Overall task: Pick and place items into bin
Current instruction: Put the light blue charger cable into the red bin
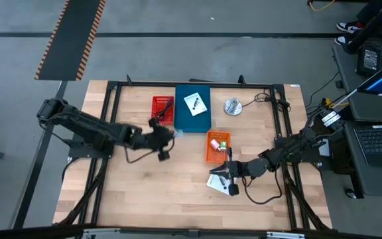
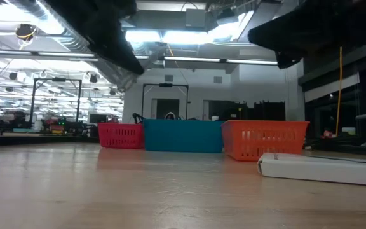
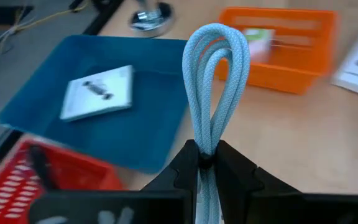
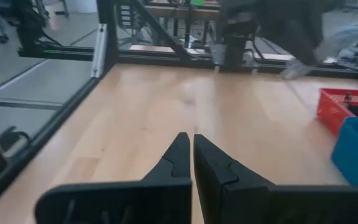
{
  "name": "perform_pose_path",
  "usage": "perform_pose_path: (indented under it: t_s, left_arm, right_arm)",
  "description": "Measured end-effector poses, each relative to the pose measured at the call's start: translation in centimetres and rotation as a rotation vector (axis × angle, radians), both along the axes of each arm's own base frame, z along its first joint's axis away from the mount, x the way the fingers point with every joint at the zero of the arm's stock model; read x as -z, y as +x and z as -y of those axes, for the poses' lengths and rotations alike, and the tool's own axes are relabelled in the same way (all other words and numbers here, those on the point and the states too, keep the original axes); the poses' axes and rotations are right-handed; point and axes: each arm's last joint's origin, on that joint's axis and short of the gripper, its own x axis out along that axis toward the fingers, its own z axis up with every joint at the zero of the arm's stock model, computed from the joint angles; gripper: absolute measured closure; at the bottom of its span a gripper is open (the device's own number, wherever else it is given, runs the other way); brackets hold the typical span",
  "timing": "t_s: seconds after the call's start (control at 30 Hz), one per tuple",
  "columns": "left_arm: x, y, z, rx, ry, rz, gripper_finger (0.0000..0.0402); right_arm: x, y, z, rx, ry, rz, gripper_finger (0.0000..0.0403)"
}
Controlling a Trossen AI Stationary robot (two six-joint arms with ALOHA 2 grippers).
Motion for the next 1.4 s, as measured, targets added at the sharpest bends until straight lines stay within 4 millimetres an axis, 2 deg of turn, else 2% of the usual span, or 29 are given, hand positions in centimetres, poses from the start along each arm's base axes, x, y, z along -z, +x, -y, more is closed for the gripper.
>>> perform_pose_path:
  t_s: [0.2,0.4,0.6,0.87,1.2,1.4]
  left_arm:
    - [-0.2,0.2,-5.1,-0.158,0.019,-0.024,0.0373]
    - [-0.1,-0.4,-9.9,-0.300,-0.035,-0.028,0.0373]
    - [0.0,-1.3,-13.2,-0.353,-0.066,-0.042,0.0373]
    - [0.3,-2.1,-15.4,-0.390,-0.115,-0.045,0.0373]
    - [3.8,-1.0,-16.9,-0.435,-0.148,-0.166,0.0372]
    - [5.0,-0.6,-17.0,-0.454,-0.175,-0.193,0.0350]
  right_arm:
    - [0.0,0.6,1.2,0.045,-0.026,-0.002,0.0400]
    - [0.1,1.0,2.1,0.080,-0.030,-0.007,0.0400]
    - [0.2,1.3,3.0,0.104,-0.079,-0.021,0.0400]
    - [0.3,1.6,3.7,0.130,-0.088,-0.026,0.0400]
    - [0.4,1.6,3.7,0.135,-0.061,-0.036,0.0400]
    - [0.4,1.6,3.7,0.140,-0.034,-0.038,0.0400]
